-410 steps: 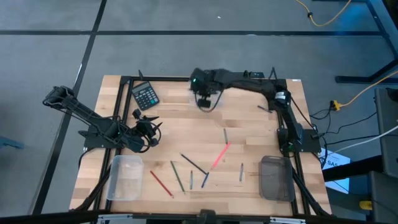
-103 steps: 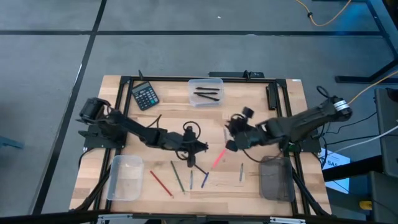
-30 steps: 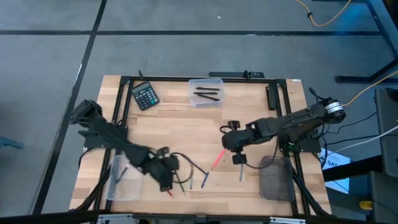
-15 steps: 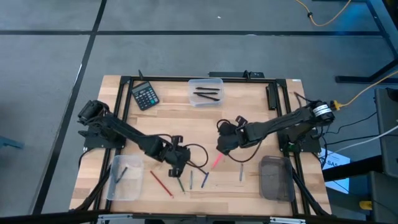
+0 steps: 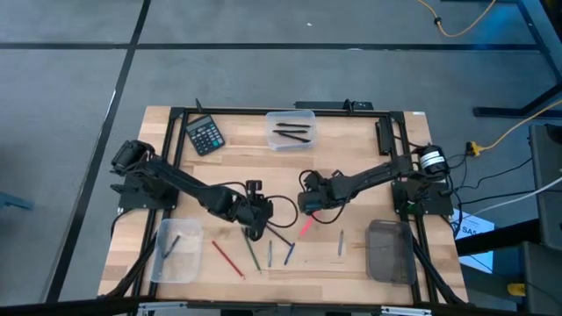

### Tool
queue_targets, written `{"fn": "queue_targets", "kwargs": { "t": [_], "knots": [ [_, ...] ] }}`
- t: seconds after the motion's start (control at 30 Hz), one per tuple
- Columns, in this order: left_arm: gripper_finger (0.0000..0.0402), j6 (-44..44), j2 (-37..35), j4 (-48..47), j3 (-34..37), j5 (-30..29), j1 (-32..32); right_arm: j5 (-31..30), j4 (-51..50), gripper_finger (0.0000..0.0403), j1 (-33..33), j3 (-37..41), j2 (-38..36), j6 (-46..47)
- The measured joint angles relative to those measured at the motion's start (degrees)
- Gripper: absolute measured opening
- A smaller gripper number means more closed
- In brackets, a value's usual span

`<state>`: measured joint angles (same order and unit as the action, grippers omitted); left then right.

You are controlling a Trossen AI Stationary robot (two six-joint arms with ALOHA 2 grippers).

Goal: Sort crayons/erasers/pens/pencils in bins
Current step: Put the top gray crayon into the bottom transparent bin

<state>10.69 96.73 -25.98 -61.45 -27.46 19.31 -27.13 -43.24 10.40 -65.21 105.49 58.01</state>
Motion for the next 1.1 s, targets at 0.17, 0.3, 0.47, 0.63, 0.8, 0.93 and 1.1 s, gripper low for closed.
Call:
{"fn": "queue_targets", "kwargs": {
  "t": [0.17, 0.3, 0.47, 0.63, 0.8, 0.93, 1.1],
  "knots": [
    [0.0112, -4.51, 0.00, 2.88, 0.00, 0.09, -2.31, 0.70, -0.05, 0.0078, -0.25, -0.02, 1.87, 2.90],
    [0.0112, -6.56, 0.00, 4.56, 0.00, 0.98, -4.52, 0.72, -1.14, 0.0078, -0.25, -0.02, 2.66, 6.30],
    [0.0113, -9.12, 0.00, 5.07, 0.00, 2.85, -6.83, 1.14, -0.23, 0.0091, -0.25, -0.02, 4.66, 9.07],
    [0.0111, -9.41, 0.00, 5.27, 0.00, 3.19, -7.75, 0.61, -0.13, 0.0113, -0.44, -0.32, 7.17, 9.64],
    [0.0112, -11.73, 0.00, 6.27, 0.00, 3.95, -7.83, 0.21, 0.89, 0.0100, -0.49, -0.31, 7.88, 9.82],
    [0.0110, -12.88, 0.00, 7.92, 0.00, 11.90, -9.48, -0.08, 1.21, 0.0066, 0.39, -0.24, 7.94, 9.71],
    [0.0111, -15.26, 0.00, 9.57, 0.00, 20.38, -11.55, -2.55, 0.67, 0.0029, 1.94, -0.13, 8.13, 9.55]
  ]
}}
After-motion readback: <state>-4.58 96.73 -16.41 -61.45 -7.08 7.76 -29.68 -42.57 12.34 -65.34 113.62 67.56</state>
